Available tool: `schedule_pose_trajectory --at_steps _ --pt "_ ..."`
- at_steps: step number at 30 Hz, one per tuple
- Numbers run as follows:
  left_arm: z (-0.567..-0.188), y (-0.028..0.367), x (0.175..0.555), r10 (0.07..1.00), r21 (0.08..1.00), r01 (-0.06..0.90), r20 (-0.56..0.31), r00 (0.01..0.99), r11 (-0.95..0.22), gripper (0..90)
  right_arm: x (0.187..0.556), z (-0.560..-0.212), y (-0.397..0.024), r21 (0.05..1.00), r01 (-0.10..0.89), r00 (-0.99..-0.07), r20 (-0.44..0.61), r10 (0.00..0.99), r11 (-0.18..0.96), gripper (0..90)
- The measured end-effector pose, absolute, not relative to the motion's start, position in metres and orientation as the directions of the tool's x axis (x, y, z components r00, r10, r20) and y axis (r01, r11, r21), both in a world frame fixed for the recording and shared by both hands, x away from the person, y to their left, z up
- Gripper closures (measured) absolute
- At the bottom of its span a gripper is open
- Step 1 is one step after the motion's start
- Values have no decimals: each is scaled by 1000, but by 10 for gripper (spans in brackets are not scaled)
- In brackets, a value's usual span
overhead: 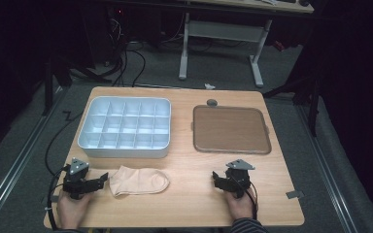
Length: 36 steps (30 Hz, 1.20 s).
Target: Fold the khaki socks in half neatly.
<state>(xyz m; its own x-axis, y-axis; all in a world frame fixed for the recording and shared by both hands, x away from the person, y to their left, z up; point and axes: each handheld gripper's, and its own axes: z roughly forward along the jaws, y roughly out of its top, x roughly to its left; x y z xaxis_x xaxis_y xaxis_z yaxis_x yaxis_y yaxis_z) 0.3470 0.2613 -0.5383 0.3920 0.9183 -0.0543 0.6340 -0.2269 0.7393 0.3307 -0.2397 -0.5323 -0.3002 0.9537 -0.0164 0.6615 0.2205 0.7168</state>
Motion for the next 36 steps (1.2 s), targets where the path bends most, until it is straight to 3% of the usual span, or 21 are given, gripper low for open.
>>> schedule_pose_trajectory --at_steps 14,28,36 --pt "-538 257 346 917 735 627 -19 399 -258 202 331 -532 -239 715 661 -305 -17 952 225 225" --pt "-538 259 348 925 743 627 -29 379 -234 278 330 -532 -240 728 652 -291 -19 957 212 372" --pt "-538 258 347 925 742 626 -19 381 -242 271 330 -532 -239 728 651 -289 -21 957 213 371"
